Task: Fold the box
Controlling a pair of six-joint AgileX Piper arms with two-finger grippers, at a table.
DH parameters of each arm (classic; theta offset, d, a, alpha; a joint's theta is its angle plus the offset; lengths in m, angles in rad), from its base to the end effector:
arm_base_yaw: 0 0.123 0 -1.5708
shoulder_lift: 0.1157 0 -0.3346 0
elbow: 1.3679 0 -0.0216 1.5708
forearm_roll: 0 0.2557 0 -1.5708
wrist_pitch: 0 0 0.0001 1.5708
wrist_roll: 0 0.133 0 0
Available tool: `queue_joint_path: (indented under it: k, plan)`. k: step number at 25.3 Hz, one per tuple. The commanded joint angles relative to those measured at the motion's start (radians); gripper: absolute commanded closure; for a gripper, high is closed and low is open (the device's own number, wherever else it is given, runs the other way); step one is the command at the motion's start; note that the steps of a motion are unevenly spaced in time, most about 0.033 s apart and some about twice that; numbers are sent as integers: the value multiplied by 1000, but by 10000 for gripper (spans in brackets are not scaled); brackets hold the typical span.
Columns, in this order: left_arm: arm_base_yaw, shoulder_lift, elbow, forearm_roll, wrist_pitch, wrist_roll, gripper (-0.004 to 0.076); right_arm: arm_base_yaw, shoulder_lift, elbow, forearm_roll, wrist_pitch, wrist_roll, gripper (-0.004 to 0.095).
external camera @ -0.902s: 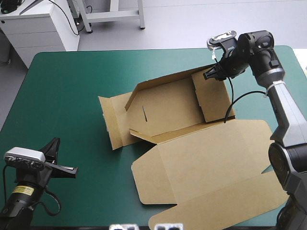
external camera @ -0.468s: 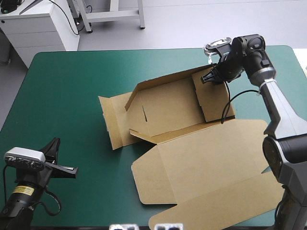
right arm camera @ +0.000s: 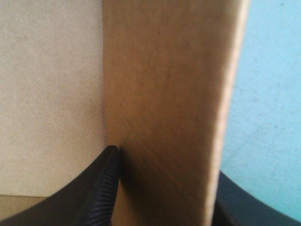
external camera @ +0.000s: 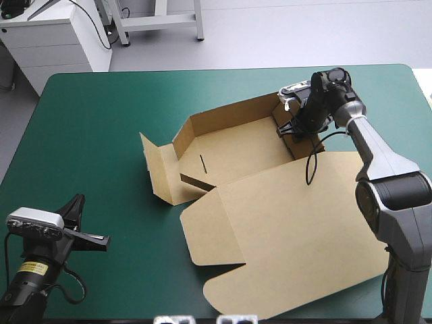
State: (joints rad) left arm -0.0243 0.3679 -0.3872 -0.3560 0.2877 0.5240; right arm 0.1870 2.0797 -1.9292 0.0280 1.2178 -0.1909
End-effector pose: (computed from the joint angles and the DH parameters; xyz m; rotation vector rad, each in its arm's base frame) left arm 0.0859 -0.0153 0.3055 0.2504 1.7160 0.0297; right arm 0.4809 0.0946 0.2724 -0.5274 2.8024 0.0387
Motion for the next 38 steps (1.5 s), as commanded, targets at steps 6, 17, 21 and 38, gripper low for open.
queue_joint_path:
  k: [6,17,21,38]
  plan:
    - [-2,6,-29,-16,-62,-5,732,-4,-32,-15,-28,33,24,888]
    - [-2,72,-29,-16,-7,-5,732,-5,-93,-36,-41,35,27,928]
    - [-2,122,-29,-16,-11,-5,732,-5,-160,-66,-80,35,32,928]
    - [-2,383,-62,-123,-243,-83,732,-8,-464,-194,-183,35,75,928]
